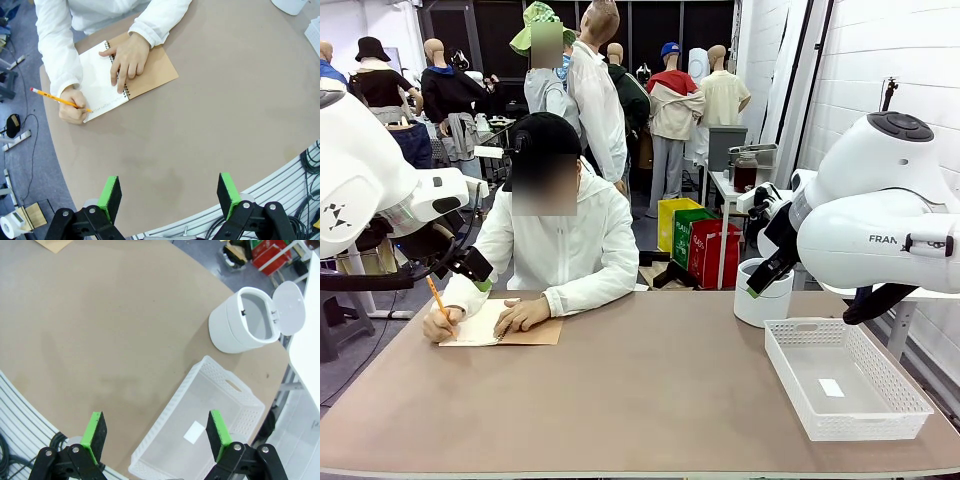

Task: Sort the paper based on its condition.
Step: If a person hands you a paper, place it in the Organizing basket , and if it's crumpled, put it in the Trash can.

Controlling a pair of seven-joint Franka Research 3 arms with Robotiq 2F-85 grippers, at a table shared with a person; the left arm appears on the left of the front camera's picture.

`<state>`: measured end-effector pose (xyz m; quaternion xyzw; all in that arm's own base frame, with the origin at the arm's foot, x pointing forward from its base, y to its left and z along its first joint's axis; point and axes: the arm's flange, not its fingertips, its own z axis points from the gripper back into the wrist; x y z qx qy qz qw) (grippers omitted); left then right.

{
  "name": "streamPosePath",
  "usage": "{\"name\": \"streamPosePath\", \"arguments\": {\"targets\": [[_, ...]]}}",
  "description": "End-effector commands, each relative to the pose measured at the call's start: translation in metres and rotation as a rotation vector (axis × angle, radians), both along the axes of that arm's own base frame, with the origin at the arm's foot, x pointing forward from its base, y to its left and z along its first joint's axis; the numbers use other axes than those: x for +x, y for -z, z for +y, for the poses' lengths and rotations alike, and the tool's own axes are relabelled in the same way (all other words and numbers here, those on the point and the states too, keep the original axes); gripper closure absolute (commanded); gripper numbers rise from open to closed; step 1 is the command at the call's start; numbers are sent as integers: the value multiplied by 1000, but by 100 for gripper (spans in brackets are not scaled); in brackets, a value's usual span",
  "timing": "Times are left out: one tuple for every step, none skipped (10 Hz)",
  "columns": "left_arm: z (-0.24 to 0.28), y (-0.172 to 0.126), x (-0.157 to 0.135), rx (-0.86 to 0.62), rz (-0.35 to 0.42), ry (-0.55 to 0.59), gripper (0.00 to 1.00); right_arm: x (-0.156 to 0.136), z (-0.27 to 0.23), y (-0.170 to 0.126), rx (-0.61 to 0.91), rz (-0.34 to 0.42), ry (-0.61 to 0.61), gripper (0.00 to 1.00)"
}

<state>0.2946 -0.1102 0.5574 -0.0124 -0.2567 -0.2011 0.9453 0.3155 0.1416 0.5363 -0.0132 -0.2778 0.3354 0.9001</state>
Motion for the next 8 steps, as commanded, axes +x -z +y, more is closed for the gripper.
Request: {"name": "streamPosePath", "arguments": {"targets": [[0, -1, 0, -1, -1, 1, 0, 0, 0, 0, -1, 0, 0, 0], [0, -1, 0, -1, -1, 1, 0, 0, 0, 0, -1, 0, 0, 0], [0, -1, 0, -1, -1, 1, 0, 0, 0, 0, -1, 0, 0, 0], [0, -1, 0, -1, -1, 1, 0, 0, 0, 0, -1, 0, 0, 0], [0, -1, 0, -1, -1, 1, 0, 0, 0, 0, -1, 0, 0, 0], [0, -1, 0, -1, -1, 1, 0, 0, 0, 0, -1, 0, 0, 0], [0, -1, 0, -1, -1, 1, 0, 0, 0, 0, -1, 0, 0, 0], [0, -1, 0, -1, -1, 1, 0, 0, 0, 0, -1, 0, 0, 0]]}}
